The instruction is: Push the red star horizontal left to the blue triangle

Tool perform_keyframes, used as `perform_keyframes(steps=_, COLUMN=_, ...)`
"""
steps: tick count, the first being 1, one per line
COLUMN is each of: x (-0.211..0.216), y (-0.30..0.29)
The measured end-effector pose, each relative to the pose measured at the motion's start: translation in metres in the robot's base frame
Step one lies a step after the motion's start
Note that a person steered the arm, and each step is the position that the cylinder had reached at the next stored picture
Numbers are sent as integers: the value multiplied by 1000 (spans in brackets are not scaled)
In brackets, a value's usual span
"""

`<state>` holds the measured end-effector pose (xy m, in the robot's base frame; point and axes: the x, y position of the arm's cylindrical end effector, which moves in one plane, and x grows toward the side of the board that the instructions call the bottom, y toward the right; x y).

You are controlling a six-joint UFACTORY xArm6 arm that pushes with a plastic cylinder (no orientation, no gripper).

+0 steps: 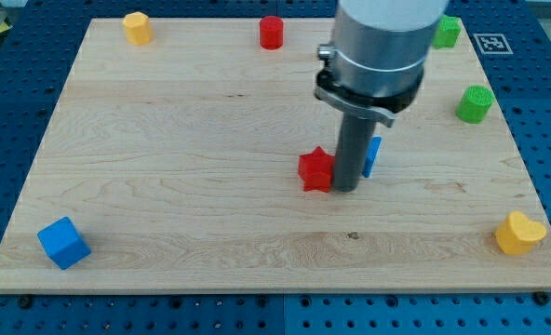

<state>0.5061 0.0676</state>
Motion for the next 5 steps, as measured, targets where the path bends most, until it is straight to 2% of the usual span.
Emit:
perform_keyframes(steps=3, x=-2, y=-5)
perform_keyframes(steps=5, x=-6, y=-70)
